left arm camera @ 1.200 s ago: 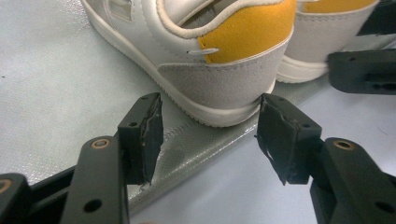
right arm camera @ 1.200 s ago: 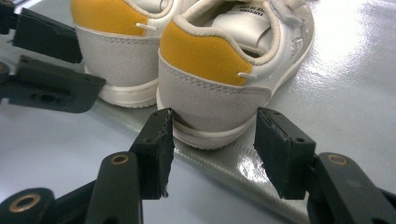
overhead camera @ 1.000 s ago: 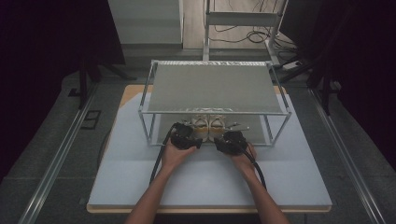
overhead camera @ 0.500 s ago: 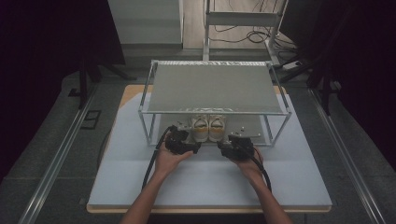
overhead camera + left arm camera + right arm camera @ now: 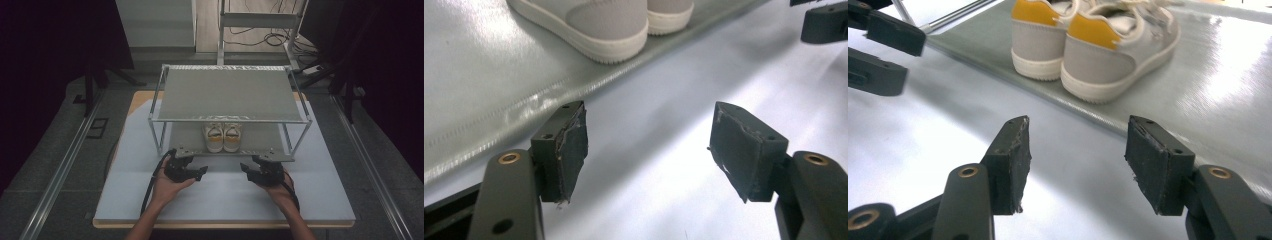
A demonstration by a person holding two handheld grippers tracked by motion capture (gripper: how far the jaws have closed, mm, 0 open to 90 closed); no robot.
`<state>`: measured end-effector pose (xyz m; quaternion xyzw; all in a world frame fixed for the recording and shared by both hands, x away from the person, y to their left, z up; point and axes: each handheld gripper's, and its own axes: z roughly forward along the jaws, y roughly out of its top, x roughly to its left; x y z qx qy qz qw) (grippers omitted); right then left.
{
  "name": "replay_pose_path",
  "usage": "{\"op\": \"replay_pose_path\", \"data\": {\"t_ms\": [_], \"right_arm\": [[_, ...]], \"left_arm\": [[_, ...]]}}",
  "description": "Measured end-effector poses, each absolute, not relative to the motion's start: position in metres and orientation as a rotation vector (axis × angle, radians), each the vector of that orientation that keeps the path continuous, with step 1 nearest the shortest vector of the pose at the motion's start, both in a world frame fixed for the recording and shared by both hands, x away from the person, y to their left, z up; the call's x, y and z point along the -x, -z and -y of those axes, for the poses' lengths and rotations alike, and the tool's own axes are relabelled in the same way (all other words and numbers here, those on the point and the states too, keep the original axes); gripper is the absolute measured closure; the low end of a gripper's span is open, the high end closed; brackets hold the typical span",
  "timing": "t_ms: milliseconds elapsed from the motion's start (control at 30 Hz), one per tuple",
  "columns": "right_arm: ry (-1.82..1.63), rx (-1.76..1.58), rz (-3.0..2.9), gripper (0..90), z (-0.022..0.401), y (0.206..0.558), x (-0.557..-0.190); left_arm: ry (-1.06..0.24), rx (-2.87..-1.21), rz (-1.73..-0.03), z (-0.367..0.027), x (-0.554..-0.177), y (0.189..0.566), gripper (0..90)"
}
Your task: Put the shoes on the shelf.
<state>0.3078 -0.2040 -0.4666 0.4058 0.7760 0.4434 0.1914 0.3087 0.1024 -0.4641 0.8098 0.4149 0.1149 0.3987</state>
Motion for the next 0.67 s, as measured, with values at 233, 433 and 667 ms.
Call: {"op": "replay_pose_path", "data": {"t_ms": [233, 433, 667], "right_arm": [[-1.244, -1.151, -2.188, 42.5, 0.226, 0.473, -0.292], [-1.248, -1.205, -2.165, 42.5, 0.244, 0.482, -0.284], [-1.275, -1.192, -2.147, 40.6, 0.249, 0.481, -0.283]], "left_arm": [[-0.3, -2.047, -1.027, -0.117, -0.291, 0.469, 31.6], [-0.31, -2.036, -1.061, -0.131, -0.285, 0.477, 32.0], [-0.322, -2.031, -1.076, -0.14, -0.282, 0.479, 31.1]]}}
